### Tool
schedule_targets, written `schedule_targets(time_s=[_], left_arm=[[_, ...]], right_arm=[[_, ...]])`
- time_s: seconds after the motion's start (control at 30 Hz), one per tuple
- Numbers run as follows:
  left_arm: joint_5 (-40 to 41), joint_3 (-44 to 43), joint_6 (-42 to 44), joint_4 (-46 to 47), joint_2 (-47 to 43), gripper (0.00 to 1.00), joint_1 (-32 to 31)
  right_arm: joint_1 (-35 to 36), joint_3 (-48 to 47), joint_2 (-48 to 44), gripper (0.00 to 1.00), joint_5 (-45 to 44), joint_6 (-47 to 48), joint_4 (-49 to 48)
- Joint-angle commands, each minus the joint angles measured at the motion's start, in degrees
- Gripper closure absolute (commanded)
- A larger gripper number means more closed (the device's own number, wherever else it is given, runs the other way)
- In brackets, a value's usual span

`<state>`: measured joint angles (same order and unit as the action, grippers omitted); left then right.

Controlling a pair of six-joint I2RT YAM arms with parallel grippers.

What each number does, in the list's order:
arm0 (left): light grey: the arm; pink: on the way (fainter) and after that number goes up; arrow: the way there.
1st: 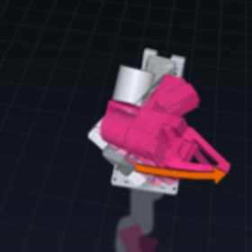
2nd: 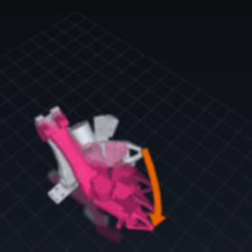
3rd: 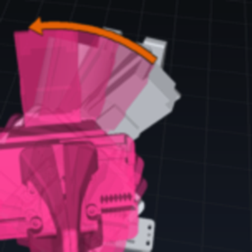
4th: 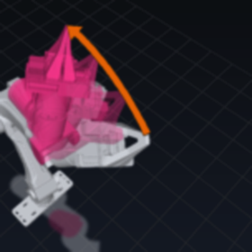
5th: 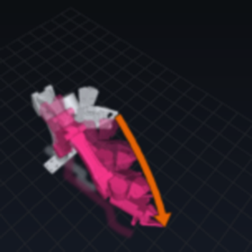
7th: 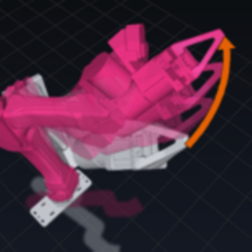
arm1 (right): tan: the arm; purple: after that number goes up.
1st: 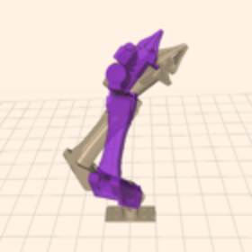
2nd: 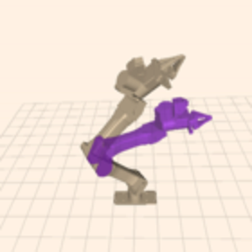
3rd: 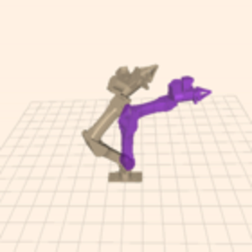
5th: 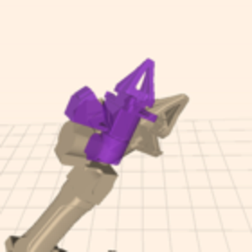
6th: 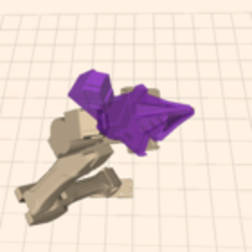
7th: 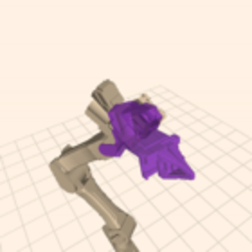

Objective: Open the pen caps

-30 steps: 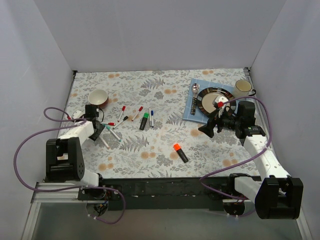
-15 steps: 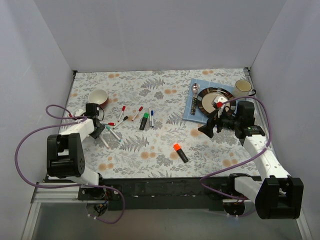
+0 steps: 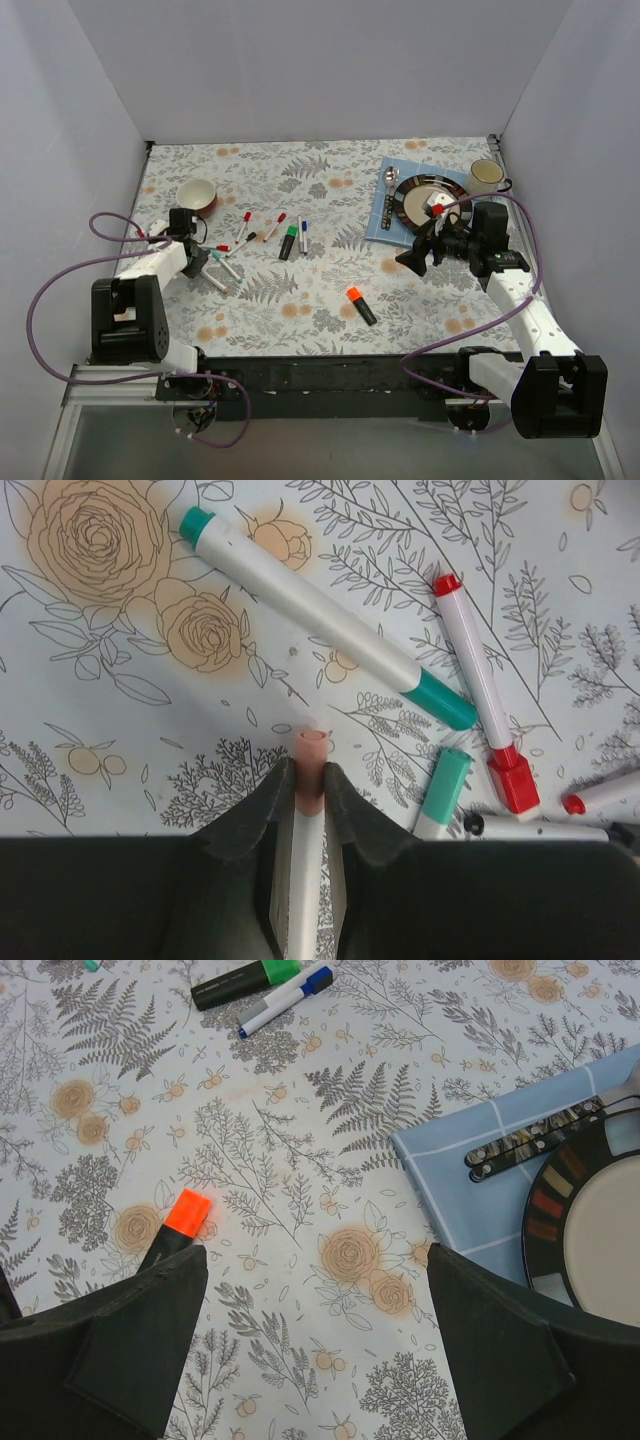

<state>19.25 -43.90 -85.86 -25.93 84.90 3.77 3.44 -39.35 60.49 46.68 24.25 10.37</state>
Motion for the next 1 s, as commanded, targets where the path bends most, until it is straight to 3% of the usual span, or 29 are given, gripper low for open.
schedule_targets(time_s=[0.0,0.23,0.37,0.53,0.63,0.8,0.97], left_arm=[[-3.85,1.45,0.43,-1.31,-7.11,0.99,0.36],[-10.18,1.62,-0.09,-1.75,-13.62,1.00,-1.31],[-13.26,2.06,-2.11,-1.05,-17.31,1.00,-6.31],[-13.97,3.99,-9.38,4.65,-21.09,1.00,-19.22],[-12.83,6.01,-13.00,11.68,-20.66,1.00,-28.18],[-3.80,4.09,-16.61,22.48,-13.99,1.00,-44.95],[2.37,-1.79,-16.53,28.21,-5.29,1.00,-53.68]], right_arm=[[0.34,-2.57,-0.64,0.01,1.84,0.80,-0.35],[0.95,-2.48,-0.46,0.02,5.70,1.41,0.35],[2.96,-2.40,0.33,0.02,8.34,1.24,0.44],[8.06,-2.13,2.43,0.02,10.97,-1.65,-1.40],[12.02,-1.52,5.33,0.02,13.09,-9.02,-6.84],[18.61,-0.73,11.05,0.02,10.03,-27.82,-16.77],[21.78,1.12,14.39,0.02,2.82,-37.51,-23.53]])
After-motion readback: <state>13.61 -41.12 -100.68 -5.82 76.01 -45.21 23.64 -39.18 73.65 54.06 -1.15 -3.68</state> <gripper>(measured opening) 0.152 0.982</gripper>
